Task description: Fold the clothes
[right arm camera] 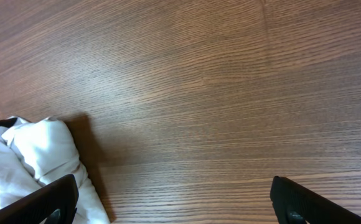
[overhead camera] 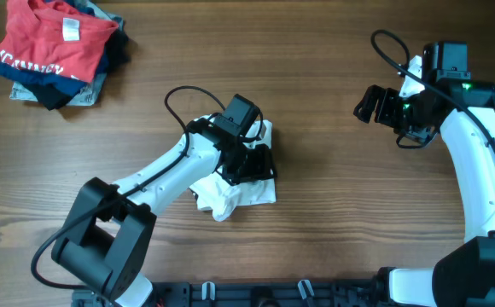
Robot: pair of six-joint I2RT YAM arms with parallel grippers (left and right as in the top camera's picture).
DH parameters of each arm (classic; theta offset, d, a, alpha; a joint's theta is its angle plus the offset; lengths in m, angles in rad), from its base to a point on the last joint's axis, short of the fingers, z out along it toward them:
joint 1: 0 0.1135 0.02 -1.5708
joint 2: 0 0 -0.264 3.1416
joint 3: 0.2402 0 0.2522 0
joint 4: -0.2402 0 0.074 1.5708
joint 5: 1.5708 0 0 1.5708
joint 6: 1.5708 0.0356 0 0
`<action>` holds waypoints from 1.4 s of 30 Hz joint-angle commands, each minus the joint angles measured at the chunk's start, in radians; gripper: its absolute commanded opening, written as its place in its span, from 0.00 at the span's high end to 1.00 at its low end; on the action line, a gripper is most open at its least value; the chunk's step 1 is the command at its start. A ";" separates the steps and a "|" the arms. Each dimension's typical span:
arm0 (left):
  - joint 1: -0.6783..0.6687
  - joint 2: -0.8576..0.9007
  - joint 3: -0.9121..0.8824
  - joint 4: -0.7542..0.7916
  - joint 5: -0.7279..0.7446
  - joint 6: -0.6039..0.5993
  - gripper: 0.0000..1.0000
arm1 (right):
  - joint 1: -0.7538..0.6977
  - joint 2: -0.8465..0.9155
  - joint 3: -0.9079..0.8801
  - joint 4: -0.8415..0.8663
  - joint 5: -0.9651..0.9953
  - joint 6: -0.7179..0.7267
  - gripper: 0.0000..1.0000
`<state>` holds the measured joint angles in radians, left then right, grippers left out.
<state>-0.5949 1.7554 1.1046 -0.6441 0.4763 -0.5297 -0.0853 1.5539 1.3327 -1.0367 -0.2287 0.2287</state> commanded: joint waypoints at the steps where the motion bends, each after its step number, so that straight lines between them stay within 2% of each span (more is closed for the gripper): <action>1: 0.002 -0.050 0.039 -0.014 0.026 0.009 0.44 | 0.000 0.004 0.000 0.005 -0.021 -0.020 0.00; 2: 0.002 -0.076 0.053 -0.029 0.028 0.031 0.28 | 0.000 0.004 0.000 0.006 -0.021 -0.020 0.00; 3: 0.001 -0.103 0.071 -0.049 0.029 0.053 0.01 | 0.000 0.004 0.000 0.008 -0.020 -0.021 0.00; 7: 0.018 -0.207 0.111 -0.082 0.031 0.067 0.00 | 0.000 0.004 0.000 0.008 -0.021 -0.024 0.00; 8: 0.046 -0.241 0.111 -0.090 0.026 0.033 0.00 | 0.000 0.004 0.000 0.007 -0.021 -0.024 0.00; 12: 0.250 -0.298 0.111 -0.202 -0.039 -0.118 0.00 | 0.000 0.004 0.000 -0.004 -0.020 -0.047 0.00; 15: 0.389 -0.273 0.102 -0.293 -0.074 -0.126 0.00 | 0.000 0.004 0.000 -0.003 -0.021 -0.058 0.00; 17: 0.466 -0.232 0.089 -0.315 -0.089 -0.048 0.00 | 0.000 0.004 0.000 -0.004 -0.021 -0.058 0.00; 18: 0.510 -0.195 0.085 -0.315 -0.089 0.048 0.00 | 0.000 0.004 0.000 -0.007 -0.021 -0.058 0.00; 23: 0.609 -0.064 0.084 -0.304 -0.092 0.268 0.00 | 0.001 0.004 0.000 -0.023 -0.037 -0.099 0.00; 27: 0.616 0.006 0.085 -0.303 -0.044 0.364 0.00 | 0.001 0.004 0.000 -0.018 -0.049 -0.095 0.00; 29: 0.602 0.028 0.084 -0.300 0.026 0.415 0.00 | 0.001 0.004 0.000 -0.017 -0.058 -0.096 0.00; 33: 0.567 0.075 0.083 -0.293 0.024 0.459 0.01 | 0.001 0.004 0.000 -0.024 -0.058 -0.097 0.00; 35: 0.547 0.087 0.077 -0.292 0.036 0.475 0.04 | 0.001 0.004 0.000 -0.024 -0.058 -0.096 0.00; 37: 0.518 0.089 0.076 -0.292 0.037 0.474 0.16 | 0.001 0.004 0.000 -0.023 -0.058 -0.096 0.00; 40: 0.478 0.089 0.076 -0.289 0.036 0.474 0.41 | 0.001 0.004 0.000 -0.023 -0.059 -0.096 0.00; 42: 0.456 0.089 0.076 -0.285 0.038 0.469 0.70 | 0.001 0.004 0.000 -0.024 -0.059 -0.096 0.00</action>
<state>-0.1059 1.8347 1.1866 -0.9371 0.4957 -0.0769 -0.0853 1.5539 1.3327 -1.0584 -0.2695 0.1516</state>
